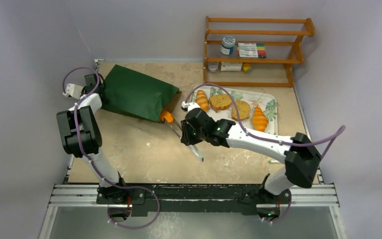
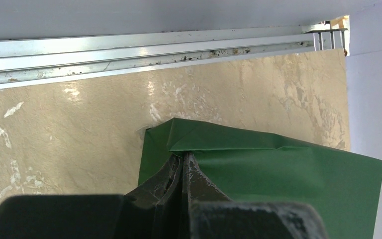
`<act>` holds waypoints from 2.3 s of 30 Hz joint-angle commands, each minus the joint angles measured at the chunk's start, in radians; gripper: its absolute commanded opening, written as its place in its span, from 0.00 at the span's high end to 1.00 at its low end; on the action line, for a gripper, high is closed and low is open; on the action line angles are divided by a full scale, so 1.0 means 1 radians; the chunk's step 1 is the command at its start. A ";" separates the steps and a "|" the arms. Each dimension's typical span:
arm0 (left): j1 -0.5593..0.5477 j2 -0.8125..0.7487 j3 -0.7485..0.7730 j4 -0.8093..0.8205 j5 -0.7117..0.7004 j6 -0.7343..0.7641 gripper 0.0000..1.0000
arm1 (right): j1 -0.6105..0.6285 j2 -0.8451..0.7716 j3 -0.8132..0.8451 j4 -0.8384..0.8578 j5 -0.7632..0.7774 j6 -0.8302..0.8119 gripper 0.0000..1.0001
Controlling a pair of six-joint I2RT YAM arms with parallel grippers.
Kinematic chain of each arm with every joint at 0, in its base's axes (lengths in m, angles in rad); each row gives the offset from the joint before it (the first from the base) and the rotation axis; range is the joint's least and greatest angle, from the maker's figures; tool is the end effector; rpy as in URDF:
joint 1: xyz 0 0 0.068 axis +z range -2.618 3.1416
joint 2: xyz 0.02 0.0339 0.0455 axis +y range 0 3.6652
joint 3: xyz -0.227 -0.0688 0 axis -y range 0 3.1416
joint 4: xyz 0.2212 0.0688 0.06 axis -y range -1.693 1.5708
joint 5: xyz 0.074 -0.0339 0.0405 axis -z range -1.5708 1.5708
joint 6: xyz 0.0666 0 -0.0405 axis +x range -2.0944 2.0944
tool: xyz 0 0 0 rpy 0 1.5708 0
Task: Take the fake bread out of the paper bag
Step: Take out the fake bread from the paper bag, then place the fake bread in the container.
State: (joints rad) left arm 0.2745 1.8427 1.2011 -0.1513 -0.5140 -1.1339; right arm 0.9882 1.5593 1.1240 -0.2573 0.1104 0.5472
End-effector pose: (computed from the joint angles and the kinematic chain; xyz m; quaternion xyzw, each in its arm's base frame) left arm 0.3634 0.1363 0.1538 -0.6529 0.6196 0.0610 0.4314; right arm 0.1993 0.2892 0.2121 -0.1748 0.8870 0.2589 0.3401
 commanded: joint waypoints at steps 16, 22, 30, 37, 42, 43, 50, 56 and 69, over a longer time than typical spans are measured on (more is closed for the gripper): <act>-0.001 -0.028 0.049 -0.100 -0.032 0.026 1.00 | 0.007 -0.413 -0.056 -0.311 0.271 0.272 0.97; 0.000 -0.024 0.040 -0.096 -0.026 0.019 1.00 | 0.007 -0.489 -0.030 -0.440 0.368 0.368 0.97; -0.001 -0.028 0.021 -0.080 -0.026 0.015 1.00 | 0.007 -0.596 -0.008 -0.633 0.465 0.516 0.96; -0.003 -0.026 -0.002 -0.055 -0.015 0.003 1.00 | 0.007 -0.608 -0.079 -0.624 0.408 0.547 0.96; -0.005 -0.032 -0.003 -0.047 -0.003 0.003 1.00 | 0.007 -0.589 -0.168 -0.584 0.377 0.583 0.94; -0.005 -0.034 -0.005 -0.046 -0.002 0.005 1.00 | 0.006 -0.586 -0.194 -0.571 0.370 0.593 0.94; -0.006 -0.053 -0.023 -0.044 0.003 0.031 1.00 | 0.004 -0.534 -0.310 -0.461 0.352 0.619 0.83; -0.006 -0.081 -0.047 -0.035 0.018 0.044 1.00 | 0.003 -0.475 -0.316 -0.432 0.366 0.646 0.63; 0.029 -0.081 -0.008 -0.055 0.067 0.136 1.00 | 0.004 -0.582 -0.425 -0.360 0.327 0.634 0.52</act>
State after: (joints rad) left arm 0.2836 1.7966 1.1648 -0.1783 -0.4671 -1.0607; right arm 0.9939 1.0153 0.7170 -0.6426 0.4274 1.1618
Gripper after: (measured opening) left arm 0.006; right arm 0.478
